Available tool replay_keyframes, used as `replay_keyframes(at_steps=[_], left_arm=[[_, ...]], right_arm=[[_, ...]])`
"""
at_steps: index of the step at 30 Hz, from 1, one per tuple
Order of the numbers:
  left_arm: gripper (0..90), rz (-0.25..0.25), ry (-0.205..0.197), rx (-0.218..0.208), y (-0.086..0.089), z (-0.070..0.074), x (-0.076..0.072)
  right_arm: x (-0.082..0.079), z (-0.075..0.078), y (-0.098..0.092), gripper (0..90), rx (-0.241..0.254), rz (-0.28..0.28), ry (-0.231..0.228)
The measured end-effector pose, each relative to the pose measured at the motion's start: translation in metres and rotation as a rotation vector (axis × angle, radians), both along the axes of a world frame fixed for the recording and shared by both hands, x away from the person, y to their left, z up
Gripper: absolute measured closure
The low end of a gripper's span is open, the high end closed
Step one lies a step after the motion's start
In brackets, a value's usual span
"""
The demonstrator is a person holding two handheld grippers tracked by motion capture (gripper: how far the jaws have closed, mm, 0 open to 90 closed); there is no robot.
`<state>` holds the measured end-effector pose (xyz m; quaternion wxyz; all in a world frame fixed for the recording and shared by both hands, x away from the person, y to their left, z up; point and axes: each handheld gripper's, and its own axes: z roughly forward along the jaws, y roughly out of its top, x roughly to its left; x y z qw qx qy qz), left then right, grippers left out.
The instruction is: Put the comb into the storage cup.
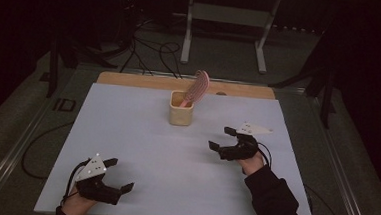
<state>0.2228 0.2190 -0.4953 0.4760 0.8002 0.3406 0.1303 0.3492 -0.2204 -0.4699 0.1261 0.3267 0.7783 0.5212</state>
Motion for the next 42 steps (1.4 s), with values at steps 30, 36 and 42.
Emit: replay_keyframes(at_steps=[30, 36, 42], left_arm=[[0.4, -0.003, 0.001, 0.004, 0.0, 0.0, 0.0], [0.4, -0.002, -0.002, 0.002, 0.0, 0.001, -0.001], [0.4, -0.001, 0.001, 0.0, 0.0, 0.0, 0.0]], right_arm=[[-0.071, -0.011, -0.053, 9.9, -0.009, -0.016, -0.018], [-0.084, -0.014, -0.063, 9.9, -0.002, -0.036, -0.025], [-0.093, -0.02, -0.072, 9.9, -0.019, -0.058, -0.031]])
